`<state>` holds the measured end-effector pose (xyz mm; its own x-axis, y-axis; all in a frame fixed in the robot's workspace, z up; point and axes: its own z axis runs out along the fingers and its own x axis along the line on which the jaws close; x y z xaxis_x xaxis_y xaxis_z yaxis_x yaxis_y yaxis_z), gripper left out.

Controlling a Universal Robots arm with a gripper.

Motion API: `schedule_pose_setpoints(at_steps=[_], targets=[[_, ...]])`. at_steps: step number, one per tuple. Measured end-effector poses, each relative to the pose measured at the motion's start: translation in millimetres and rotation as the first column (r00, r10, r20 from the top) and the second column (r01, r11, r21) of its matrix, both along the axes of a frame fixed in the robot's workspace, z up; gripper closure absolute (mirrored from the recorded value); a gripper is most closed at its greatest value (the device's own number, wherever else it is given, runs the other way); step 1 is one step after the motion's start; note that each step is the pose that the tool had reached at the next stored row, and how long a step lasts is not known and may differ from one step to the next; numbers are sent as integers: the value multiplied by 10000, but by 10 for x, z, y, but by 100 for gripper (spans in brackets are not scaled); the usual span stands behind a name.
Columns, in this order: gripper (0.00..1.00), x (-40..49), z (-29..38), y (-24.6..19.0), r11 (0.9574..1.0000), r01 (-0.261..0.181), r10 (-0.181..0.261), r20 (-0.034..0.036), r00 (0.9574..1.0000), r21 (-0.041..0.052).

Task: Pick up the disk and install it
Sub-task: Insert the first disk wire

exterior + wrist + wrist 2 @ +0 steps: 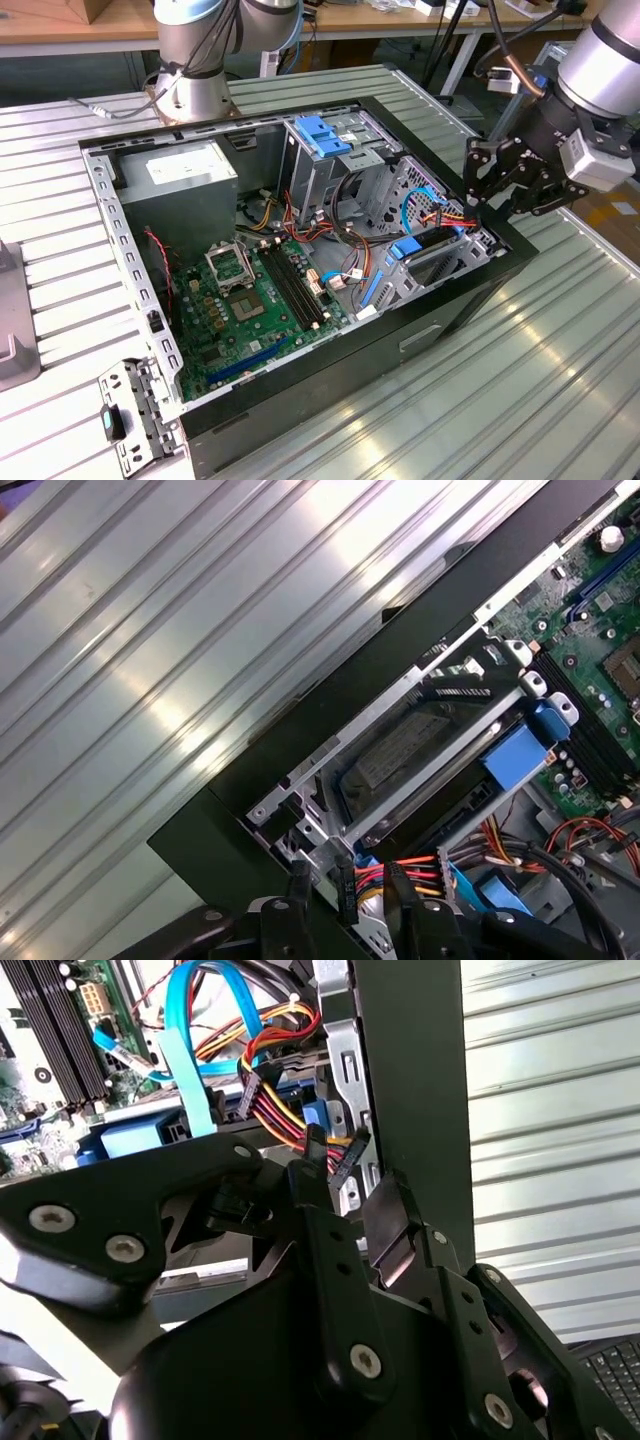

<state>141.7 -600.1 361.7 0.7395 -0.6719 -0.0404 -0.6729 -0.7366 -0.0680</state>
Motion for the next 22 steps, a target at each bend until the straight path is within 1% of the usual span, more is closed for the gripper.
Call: schedule_pose_setpoints(at_steps=[4, 10, 12, 13, 14, 15, 16, 22], targets=[[58, -5, -34, 0, 10000, 2, -2, 0, 10000, 1], [58, -5, -37, 0, 10000, 1, -1, 0, 10000, 6], [60, -5, -38, 0, 10000, 1, -1, 0, 10000, 8], [73, -5, -38, 0, 10000, 1, -1, 0, 10000, 8], [73, -5, -37, 0, 10000, 1, -1, 0, 10000, 7], [78, -6, -37, 0, 10000, 1, -1, -1, 10000, 7], [82, -5, -37, 0, 10000, 1, -1, 0, 10000, 8], [82, -5, -38, 0, 10000, 1, -1, 0, 10000, 11]])
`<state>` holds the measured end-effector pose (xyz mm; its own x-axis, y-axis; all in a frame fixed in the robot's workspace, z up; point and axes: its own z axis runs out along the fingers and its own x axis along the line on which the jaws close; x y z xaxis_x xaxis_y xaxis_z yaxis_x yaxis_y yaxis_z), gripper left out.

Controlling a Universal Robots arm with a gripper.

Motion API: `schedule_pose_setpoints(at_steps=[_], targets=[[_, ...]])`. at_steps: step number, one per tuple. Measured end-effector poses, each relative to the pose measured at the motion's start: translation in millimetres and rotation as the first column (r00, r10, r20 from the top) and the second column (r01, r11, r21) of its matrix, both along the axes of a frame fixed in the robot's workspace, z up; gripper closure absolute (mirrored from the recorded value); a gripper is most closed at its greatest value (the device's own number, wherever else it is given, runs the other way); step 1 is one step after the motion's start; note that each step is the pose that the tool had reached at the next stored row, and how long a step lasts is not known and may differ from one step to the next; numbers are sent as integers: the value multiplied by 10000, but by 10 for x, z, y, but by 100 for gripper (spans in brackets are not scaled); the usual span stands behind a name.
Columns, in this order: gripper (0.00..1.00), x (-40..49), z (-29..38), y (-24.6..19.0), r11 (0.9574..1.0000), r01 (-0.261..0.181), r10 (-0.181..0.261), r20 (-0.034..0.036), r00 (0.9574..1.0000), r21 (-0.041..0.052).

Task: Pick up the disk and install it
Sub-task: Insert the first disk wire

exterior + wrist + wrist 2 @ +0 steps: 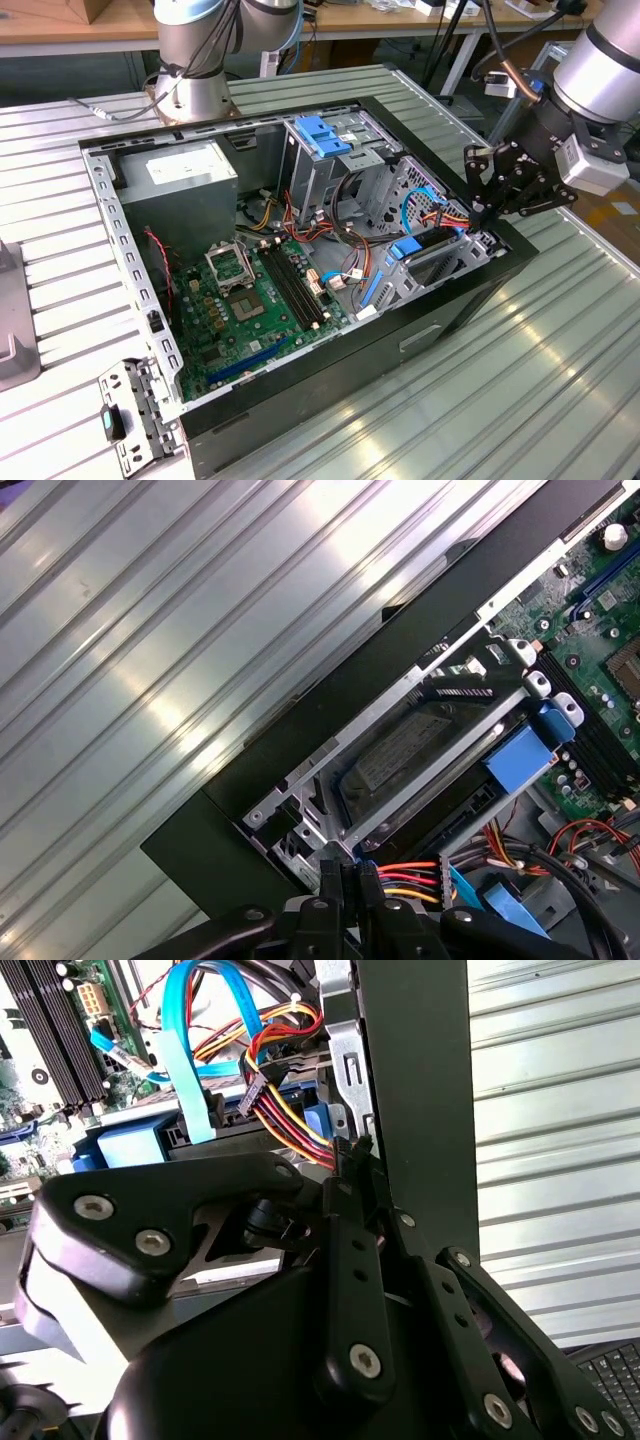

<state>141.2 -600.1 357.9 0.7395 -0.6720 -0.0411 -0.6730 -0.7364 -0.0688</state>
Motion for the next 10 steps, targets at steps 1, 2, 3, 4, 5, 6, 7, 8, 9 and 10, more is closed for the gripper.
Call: schedule_pose_setpoints(at_steps=[1, 2, 3, 4, 5, 6, 7, 8, 9, 10], targets=[[82, 0, 0, 0, 10000, 0, 0, 0, 10000, 0], [82, 0, 0, 0, 10000, 0, 0, 0, 10000, 1], [82, 0, 0, 0, 10000, 0, 0, 0, 10000, 1], [82, 0, 0, 0, 10000, 0, 0, 0, 10000, 1], [82, 0, 0, 0, 10000, 0, 0, 0, 10000, 1], [82, 0, 1, 0, 10000, 0, 0, 0, 10000, 1], [82, 0, 4, -1, 10000, 0, 0, 0, 10000, 1], [82, 0, 10, 0, 10000, 0, 0, 1, 10000, 6], [82, 0, 20, 0, 10000, -1, 1, 1, 10000, 6], [82, -2, 27, 0, 10000, -1, 1, 0, 10000, 8]])
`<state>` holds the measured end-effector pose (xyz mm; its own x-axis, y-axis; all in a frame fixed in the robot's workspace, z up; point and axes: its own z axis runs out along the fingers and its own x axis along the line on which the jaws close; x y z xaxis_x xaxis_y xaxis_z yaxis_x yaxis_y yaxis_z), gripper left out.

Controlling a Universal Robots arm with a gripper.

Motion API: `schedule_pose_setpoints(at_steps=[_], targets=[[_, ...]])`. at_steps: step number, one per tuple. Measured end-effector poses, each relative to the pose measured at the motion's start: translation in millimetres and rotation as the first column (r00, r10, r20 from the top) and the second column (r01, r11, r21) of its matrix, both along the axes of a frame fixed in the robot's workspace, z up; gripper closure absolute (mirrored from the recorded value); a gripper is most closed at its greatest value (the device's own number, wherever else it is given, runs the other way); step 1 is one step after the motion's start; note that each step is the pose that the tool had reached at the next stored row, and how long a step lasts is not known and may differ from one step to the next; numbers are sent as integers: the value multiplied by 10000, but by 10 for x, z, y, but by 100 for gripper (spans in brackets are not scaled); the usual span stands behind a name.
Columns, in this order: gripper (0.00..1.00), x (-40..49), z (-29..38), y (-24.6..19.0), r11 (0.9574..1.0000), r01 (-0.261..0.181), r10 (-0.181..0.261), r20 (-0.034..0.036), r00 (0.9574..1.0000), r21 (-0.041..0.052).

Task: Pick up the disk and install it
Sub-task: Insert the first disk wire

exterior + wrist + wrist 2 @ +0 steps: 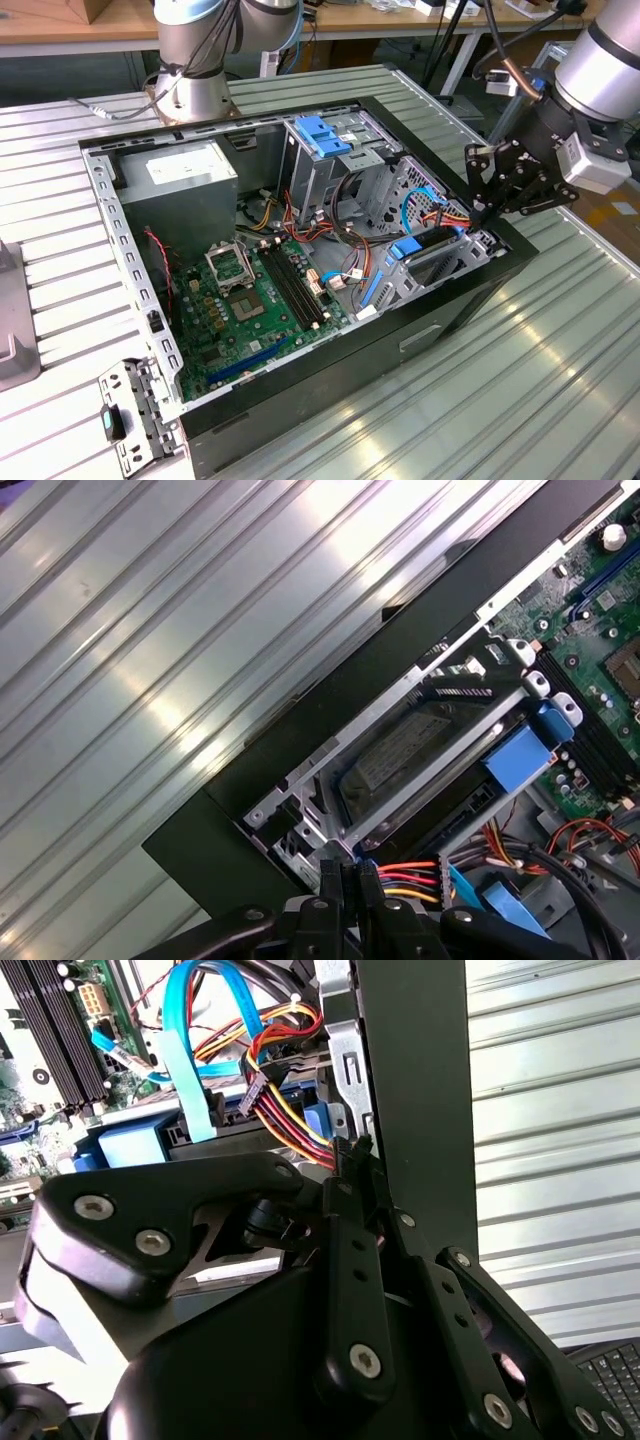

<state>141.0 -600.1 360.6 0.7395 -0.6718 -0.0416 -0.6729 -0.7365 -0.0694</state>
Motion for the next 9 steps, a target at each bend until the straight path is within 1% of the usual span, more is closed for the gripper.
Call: schedule_pose_setpoints(at_steps=[3, 4, 9], targets=[[82, -15, 21, 0, 10000, 2, -2, 3, 10000, 28], [82, -25, 21, 1, 10000, 2, -2, 3, 10000, 46], [83, -57, 23, 12, 10000, 1, -1, 3, 10000, 64]])
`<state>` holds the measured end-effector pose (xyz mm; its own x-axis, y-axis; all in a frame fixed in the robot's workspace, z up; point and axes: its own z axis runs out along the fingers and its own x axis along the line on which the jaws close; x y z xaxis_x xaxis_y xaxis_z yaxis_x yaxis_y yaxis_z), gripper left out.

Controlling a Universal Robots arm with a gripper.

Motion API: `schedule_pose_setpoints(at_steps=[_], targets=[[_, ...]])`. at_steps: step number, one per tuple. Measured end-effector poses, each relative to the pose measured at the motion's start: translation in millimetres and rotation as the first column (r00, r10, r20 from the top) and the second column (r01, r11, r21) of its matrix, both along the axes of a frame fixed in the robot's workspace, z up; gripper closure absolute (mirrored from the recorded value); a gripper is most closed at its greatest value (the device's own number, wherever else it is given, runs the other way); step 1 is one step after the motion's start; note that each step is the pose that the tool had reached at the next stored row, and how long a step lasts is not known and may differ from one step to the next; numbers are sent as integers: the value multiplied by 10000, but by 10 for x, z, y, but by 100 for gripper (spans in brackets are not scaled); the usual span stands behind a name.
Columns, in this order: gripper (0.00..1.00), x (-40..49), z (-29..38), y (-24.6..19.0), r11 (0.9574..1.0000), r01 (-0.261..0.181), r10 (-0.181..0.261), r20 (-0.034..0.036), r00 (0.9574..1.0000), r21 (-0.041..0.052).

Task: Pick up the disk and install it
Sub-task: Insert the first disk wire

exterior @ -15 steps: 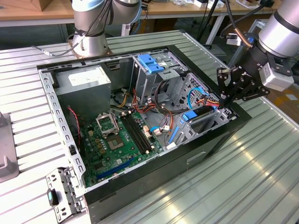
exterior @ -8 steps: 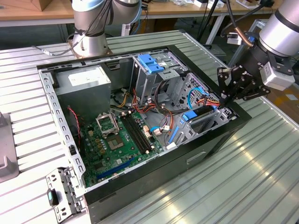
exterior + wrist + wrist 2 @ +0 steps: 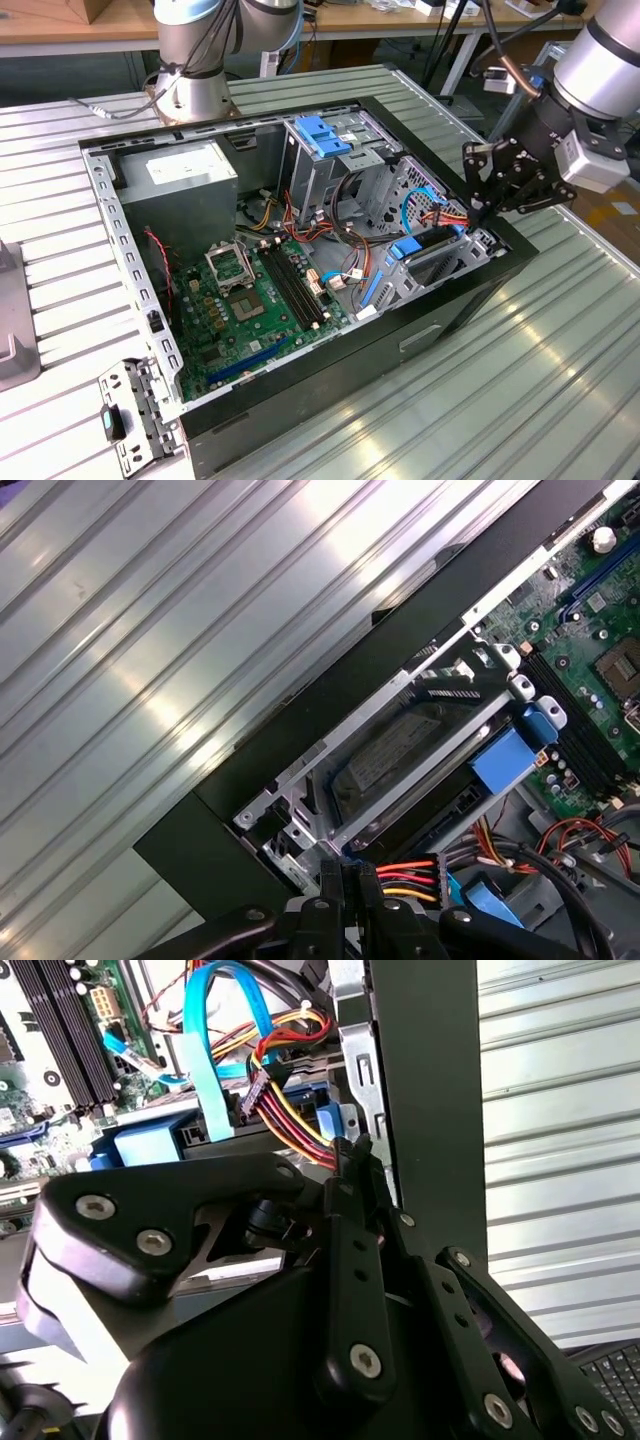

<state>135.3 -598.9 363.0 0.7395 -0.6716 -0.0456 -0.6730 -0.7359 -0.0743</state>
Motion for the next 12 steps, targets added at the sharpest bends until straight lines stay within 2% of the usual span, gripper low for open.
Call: schedule_pose_setpoints(at_steps=[3, 8, 12], targets=[[83, -90, -1, 15, 10000, 1, -1, 0, 10000, 7], [83, -176, -1, 15, 10000, 87, -87, 0, 10000, 6], [83, -199, -5, 16, 9987, 511, -511, 0, 9987, 6]])
